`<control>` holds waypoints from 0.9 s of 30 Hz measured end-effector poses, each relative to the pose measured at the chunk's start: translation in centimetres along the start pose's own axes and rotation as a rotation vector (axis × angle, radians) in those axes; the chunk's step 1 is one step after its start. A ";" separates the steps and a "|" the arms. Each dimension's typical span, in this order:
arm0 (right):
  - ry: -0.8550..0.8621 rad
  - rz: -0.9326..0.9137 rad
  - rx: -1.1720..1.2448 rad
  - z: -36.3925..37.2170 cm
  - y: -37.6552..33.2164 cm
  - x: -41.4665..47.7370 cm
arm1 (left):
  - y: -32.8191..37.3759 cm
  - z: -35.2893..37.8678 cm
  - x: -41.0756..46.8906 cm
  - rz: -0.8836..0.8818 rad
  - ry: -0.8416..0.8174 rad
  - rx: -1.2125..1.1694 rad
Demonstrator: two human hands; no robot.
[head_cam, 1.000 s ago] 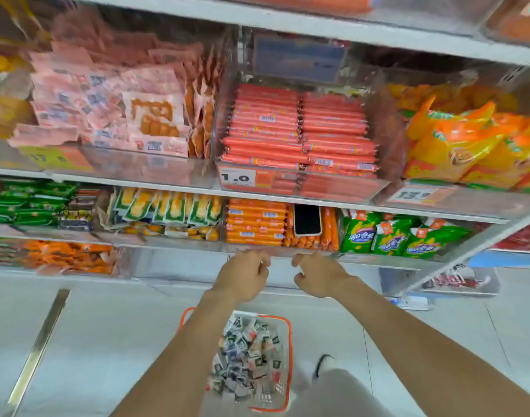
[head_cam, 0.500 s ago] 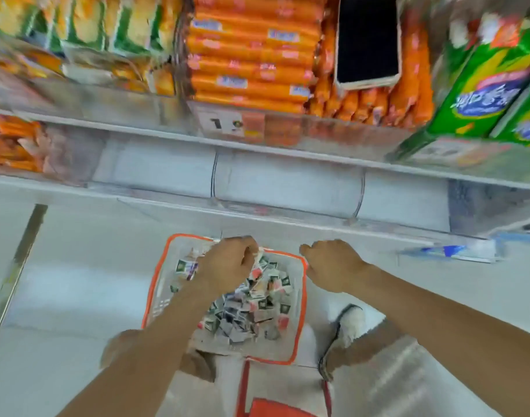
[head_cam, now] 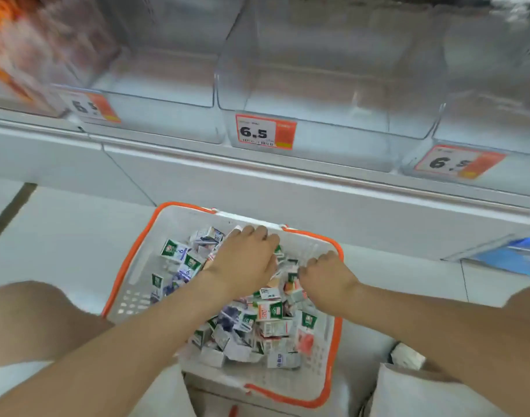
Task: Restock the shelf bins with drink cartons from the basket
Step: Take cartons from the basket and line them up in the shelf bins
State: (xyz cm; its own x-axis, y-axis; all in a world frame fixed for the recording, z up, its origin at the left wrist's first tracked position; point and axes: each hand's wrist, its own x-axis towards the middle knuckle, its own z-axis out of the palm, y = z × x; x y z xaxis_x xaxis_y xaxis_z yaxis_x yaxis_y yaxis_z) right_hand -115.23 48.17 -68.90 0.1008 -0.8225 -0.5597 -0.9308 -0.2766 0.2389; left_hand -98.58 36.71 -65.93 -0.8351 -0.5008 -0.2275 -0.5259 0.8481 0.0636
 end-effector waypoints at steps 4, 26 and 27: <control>0.035 0.121 0.160 -3.1 -3.0 -1.5 | 0.1 0.1 -2.7 0.002 -0.028 0.043; -0.100 0.720 1.228 4.2 -1.0 -3.4 | 0.2 3.7 -3.3 -0.069 -0.384 0.012; -0.095 0.735 1.209 4.1 -0.4 -3.1 | -0.1 3.6 -2.6 -0.067 -0.380 0.016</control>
State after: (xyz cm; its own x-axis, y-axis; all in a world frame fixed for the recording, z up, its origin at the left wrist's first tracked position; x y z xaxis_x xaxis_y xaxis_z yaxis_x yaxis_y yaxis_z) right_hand -116.58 52.87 -70.55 -0.5089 -0.5416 -0.6691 -0.4872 0.8220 -0.2948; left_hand -95.75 38.52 -68.82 -0.6777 -0.4582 -0.5751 -0.5726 0.8195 0.0219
